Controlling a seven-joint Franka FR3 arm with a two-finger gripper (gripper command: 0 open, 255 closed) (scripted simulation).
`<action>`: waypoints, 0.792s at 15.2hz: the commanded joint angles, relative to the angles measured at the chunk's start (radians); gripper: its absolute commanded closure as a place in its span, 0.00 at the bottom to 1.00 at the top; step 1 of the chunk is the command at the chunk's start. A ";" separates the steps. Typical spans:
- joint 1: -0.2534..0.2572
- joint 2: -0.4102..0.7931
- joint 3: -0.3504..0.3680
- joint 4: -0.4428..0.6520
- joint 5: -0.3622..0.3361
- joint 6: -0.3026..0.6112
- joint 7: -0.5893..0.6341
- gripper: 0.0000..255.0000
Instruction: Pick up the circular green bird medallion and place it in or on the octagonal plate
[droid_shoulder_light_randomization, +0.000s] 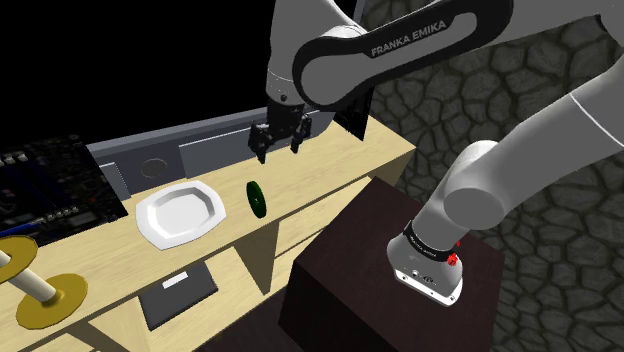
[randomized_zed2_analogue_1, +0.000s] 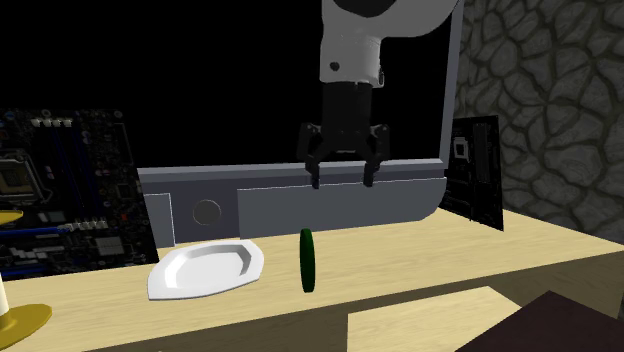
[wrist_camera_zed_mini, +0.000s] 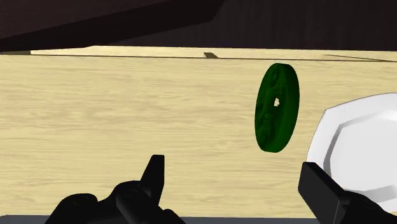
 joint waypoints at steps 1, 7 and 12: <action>-0.001 0.079 0.039 0.025 -0.013 0.042 0.064 0.00; -0.002 0.270 0.108 0.077 -0.084 0.144 0.218 0.00; -0.005 0.328 0.111 0.057 -0.122 0.217 0.246 0.00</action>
